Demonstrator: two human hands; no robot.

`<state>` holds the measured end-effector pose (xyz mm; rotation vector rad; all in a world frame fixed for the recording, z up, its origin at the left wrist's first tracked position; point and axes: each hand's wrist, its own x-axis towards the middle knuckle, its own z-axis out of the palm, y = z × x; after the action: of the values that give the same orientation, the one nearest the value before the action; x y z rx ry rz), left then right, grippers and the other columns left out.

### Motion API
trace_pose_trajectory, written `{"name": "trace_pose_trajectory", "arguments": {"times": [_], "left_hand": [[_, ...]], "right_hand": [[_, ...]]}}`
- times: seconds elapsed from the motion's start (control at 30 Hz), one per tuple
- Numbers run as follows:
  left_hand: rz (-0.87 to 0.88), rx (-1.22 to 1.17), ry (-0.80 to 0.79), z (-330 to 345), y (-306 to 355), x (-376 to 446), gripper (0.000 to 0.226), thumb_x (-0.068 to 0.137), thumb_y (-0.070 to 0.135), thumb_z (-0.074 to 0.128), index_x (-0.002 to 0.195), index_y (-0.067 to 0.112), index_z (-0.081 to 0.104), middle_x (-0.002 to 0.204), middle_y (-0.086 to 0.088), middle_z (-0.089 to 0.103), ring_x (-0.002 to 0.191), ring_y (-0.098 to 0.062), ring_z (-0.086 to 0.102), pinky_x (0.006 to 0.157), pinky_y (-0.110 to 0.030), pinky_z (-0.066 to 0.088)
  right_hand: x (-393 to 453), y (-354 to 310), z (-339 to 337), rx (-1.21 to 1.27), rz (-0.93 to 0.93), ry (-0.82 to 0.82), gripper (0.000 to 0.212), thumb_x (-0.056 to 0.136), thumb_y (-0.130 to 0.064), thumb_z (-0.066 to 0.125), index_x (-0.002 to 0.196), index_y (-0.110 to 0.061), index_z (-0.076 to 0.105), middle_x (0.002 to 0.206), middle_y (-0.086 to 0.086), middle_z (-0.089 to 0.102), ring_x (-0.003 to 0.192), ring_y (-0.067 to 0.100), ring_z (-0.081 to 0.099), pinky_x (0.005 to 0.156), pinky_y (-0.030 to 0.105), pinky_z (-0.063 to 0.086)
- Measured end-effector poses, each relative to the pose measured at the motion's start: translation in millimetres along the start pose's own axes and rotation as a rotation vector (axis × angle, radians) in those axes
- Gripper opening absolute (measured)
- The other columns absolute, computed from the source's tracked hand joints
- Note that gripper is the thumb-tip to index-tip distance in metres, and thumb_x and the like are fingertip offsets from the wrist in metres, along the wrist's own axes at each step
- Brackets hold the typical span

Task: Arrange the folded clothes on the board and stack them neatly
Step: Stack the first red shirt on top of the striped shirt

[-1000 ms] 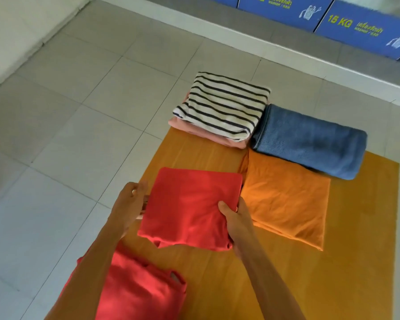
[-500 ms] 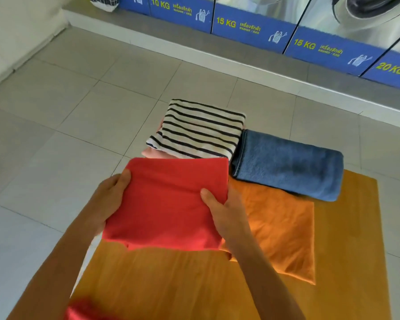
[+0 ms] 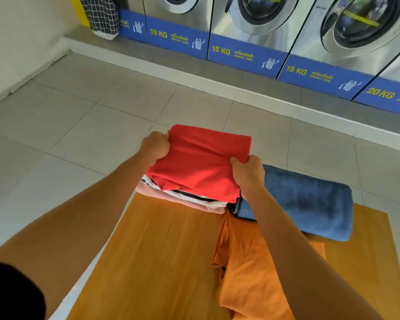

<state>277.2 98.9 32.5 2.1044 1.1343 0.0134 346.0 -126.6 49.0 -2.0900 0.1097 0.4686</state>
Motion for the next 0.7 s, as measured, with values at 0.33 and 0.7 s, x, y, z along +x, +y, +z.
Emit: {"name": "trace_pose_trajectory", "arguments": {"times": [0.33, 0.7], "left_hand": [[0.084, 0.024, 0.123, -1, -4, 16, 0.042, 0.103, 0.033, 0.033, 0.109, 0.0, 0.058, 0.112, -0.02, 0.06, 0.104, -0.035, 0.055, 0.078, -0.034, 0.035], [0.01, -0.005, 0.124, 0, -25, -19, 0.051, 0.103, 0.043, 0.029, 0.124, 0.003, 0.052, 0.104, -0.008, 0.054, 0.095, -0.025, 0.051, 0.083, -0.037, 0.038]], "right_hand": [[16, 0, 3, 0.019, -0.093, 0.028, 0.02, 0.092, -0.026, 0.065, 0.104, -0.01, 0.069, 0.097, 0.005, 0.072, 0.085, 0.024, 0.068, 0.074, 0.037, 0.057], [-5, 12, -2, -0.079, -0.093, -0.02, 0.027, 0.096, -0.032, 0.06, 0.111, -0.009, 0.062, 0.102, 0.006, 0.067, 0.08, 0.018, 0.061, 0.056, 0.025, 0.041]]}}
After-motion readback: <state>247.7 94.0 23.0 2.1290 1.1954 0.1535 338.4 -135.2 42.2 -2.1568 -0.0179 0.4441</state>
